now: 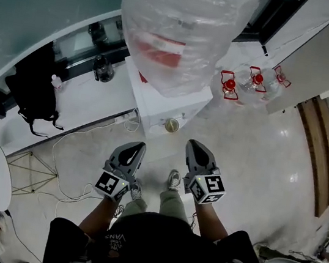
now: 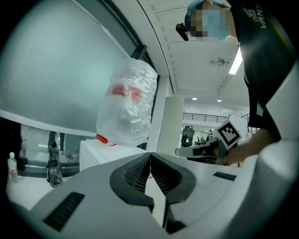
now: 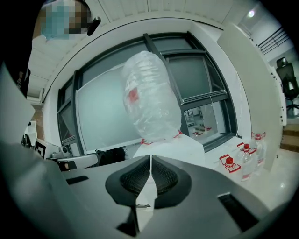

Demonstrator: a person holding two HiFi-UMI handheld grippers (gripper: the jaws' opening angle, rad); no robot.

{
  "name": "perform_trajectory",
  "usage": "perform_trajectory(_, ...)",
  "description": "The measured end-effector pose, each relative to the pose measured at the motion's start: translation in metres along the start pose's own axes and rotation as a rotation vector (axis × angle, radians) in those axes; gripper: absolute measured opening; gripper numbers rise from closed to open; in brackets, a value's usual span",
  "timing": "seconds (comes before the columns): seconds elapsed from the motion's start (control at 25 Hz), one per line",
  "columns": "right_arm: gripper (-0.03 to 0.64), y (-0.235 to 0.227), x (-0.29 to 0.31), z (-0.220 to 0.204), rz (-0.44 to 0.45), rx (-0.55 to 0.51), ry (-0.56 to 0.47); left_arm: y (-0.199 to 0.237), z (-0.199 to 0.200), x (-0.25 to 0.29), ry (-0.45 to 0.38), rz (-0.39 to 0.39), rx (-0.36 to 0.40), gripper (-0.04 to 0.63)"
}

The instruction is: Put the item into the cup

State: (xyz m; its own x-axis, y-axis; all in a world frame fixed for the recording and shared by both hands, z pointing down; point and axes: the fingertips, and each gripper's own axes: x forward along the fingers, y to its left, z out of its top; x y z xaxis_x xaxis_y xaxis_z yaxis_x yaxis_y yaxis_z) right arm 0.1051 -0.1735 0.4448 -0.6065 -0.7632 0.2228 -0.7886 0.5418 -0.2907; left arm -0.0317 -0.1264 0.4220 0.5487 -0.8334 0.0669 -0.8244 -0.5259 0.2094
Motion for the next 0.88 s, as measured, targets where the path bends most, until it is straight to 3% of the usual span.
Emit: perform_trajectory(0.88,0.046,0.077,-0.085,0.041,-0.015,-0.062,-0.051,-0.051,0.050,-0.059,-0.014,-0.157,0.068,0.020)
